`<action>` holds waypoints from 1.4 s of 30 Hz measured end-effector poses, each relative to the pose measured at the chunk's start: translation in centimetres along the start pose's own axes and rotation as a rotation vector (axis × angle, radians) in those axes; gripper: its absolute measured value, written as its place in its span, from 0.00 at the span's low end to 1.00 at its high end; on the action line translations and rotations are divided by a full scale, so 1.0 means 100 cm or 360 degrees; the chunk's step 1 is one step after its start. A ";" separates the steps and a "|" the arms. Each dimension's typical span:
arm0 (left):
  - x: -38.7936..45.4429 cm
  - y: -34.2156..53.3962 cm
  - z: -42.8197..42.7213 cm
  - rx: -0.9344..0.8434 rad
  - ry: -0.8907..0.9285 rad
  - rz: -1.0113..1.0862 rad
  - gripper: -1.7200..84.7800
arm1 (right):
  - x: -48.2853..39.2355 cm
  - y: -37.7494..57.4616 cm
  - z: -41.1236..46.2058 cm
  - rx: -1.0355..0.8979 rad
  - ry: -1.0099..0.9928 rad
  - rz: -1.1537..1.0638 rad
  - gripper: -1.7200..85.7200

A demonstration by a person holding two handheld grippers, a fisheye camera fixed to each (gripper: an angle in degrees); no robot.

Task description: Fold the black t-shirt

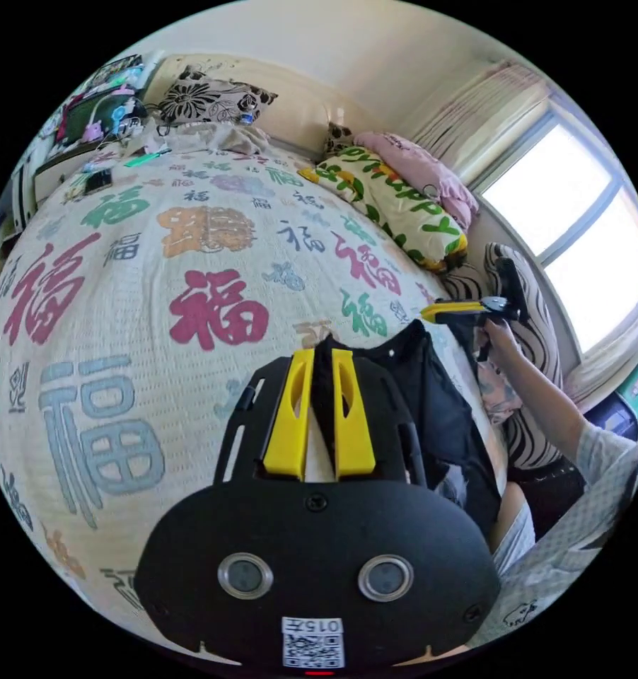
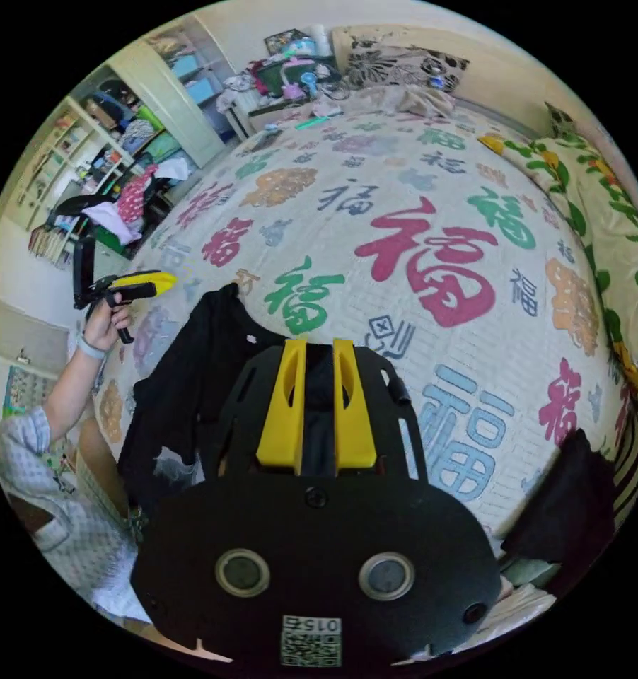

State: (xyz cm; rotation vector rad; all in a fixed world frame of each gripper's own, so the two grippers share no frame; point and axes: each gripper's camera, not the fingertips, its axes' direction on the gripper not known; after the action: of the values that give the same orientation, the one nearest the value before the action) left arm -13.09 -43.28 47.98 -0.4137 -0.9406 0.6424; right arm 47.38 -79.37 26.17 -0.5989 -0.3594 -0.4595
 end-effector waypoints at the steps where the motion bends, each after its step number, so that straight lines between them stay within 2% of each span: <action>1: 0.004 0.023 -0.017 -0.0002 0.0024 -0.0002 0.09 | -0.015 0.001 -0.007 0.0048 -0.0103 -0.0127 0.10; 4: 0.023 0.089 -0.038 -0.0076 -0.0038 0.0006 0.09 | -0.057 -0.002 0.002 -0.0080 -0.0395 -0.0361 0.11; 8: 0.047 0.158 -0.036 -0.0050 0.0067 -0.0090 0.09 | -0.095 0.021 0.042 -0.0387 -0.0675 -0.0456 0.11; 11: 0.074 0.175 -0.017 -0.0123 0.0143 -0.0079 0.10 | -0.102 0.053 0.072 -0.0544 -0.0644 -0.0394 0.10; 16: 0.107 0.182 0.016 -0.0246 -0.0259 0.0064 0.07 | -0.087 0.061 0.081 -0.0506 -0.0709 -0.0271 0.03; 18: 0.109 0.181 0.017 -0.0226 -0.0289 0.0075 0.04 | -0.087 0.058 0.079 -0.0528 -0.0773 -0.0290 0.02; 21: 0.114 0.177 0.003 -0.0161 -0.0188 0.0050 0.02 | -0.085 0.050 0.060 -0.0489 -0.0842 -0.0329 0.02; 26: 0.137 0.167 0.002 -0.0062 -0.0032 0.0094 0.02 | -0.067 0.038 0.032 -0.0573 -0.0735 -0.0367 0.02; 31: 0.134 0.167 0.052 -0.0288 0.0055 0.0038 0.03 | -0.044 0.040 0.049 -0.0844 -0.0537 -0.0292 0.06; 33: 0.134 0.167 0.042 -0.0227 0.0110 0.0055 0.03 | -0.039 0.037 0.047 -0.0831 -0.0447 -0.0269 0.08; 38: 0.112 0.145 -0.004 0.0099 -0.0085 0.0028 0.02 | -0.064 0.002 0.009 -0.0349 -0.0552 -0.0408 0.06; 39: 0.107 0.142 -0.002 0.0097 -0.0097 0.0018 0.02 | -0.078 -0.009 0.012 -0.0329 -0.0611 -0.0488 0.05; 42: 0.081 0.135 0.028 -0.0102 -0.0088 -0.0036 0.01 | -0.110 -0.030 0.046 -0.0547 -0.0717 -0.0620 0.02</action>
State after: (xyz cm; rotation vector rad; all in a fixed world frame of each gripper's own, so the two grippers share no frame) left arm -16.38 -27.70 46.54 -0.4436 -1.0193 0.6069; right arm 35.75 -75.42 26.21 -0.9768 -0.8460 -0.7701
